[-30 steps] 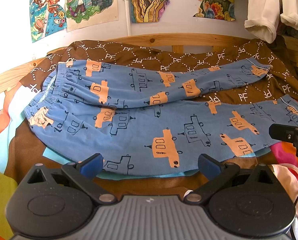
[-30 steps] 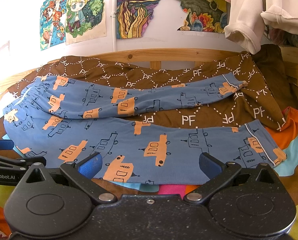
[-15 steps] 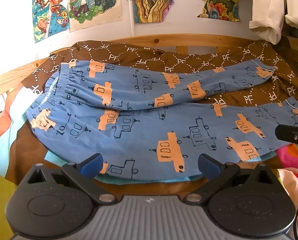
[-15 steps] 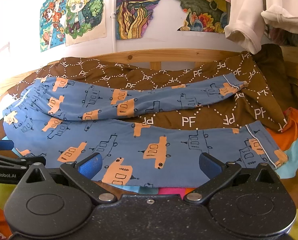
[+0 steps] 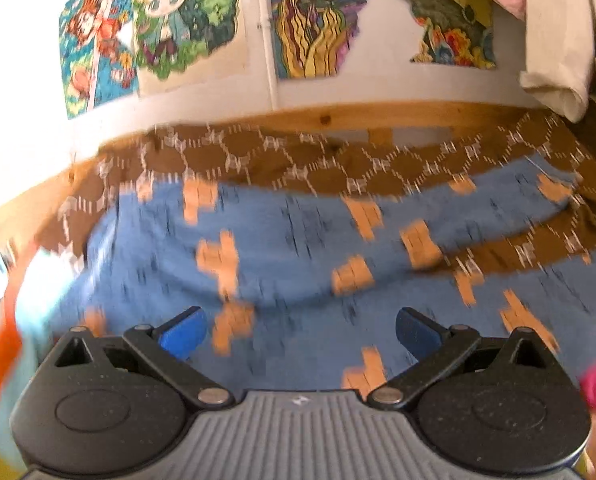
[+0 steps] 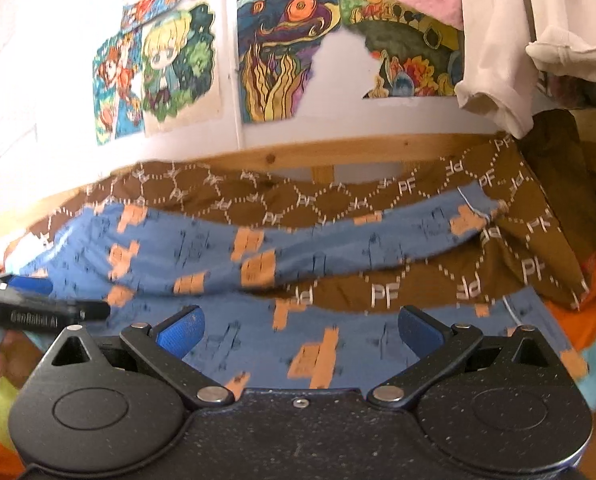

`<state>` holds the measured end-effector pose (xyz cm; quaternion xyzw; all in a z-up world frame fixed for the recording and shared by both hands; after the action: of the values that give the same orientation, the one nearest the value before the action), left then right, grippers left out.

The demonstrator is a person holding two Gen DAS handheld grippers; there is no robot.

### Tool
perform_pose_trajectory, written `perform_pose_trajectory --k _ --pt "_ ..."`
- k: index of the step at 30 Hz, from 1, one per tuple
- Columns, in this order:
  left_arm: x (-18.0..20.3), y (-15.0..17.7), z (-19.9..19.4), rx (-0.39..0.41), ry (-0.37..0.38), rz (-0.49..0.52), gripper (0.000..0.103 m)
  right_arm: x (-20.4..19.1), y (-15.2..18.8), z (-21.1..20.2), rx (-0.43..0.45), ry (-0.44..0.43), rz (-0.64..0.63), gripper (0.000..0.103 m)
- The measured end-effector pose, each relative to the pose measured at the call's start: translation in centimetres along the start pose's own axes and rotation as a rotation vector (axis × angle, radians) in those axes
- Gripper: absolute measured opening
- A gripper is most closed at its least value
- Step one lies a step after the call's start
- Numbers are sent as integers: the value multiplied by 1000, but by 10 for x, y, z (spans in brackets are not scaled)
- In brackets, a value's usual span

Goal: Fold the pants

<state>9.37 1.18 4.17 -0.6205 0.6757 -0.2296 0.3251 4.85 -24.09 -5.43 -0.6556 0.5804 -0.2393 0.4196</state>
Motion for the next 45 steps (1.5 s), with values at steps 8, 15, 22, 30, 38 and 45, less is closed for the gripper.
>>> perform_pose_trajectory --k 8,15,22,30,38,45 --pt "-41 -122 37 13 -103 89 103 33 -76 17 -67 -171 -218 102" --pt "-39 -175 120 -143 -12 336 103 51 -145 79 -212 -210 -340 102" --pt "-50 -182 177 -202 28 379 103 74 -203 185 -412 -253 -385 102" --pt "-68 -175 192 -275 21 505 81 80 -231 287 -547 -245 -514 76" --pt "-62 -179 193 -327 14 610 19 90 -220 307 -697 -260 -638 62" --pt "-47 -172 185 -289 -41 615 1 86 -207 309 -694 -208 -606 9"
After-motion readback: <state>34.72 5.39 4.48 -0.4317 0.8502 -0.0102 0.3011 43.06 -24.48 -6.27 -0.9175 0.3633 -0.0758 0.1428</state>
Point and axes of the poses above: each gripper's, at about its wrist camera, not at the fingertips, and z roughly the way its jaws point, x to its right, y to its underside, the point moved 2 cm from there along z, roughly the way its jaws point, and after that the axes turned 15 degrees about -x, right-handed, at the moved point
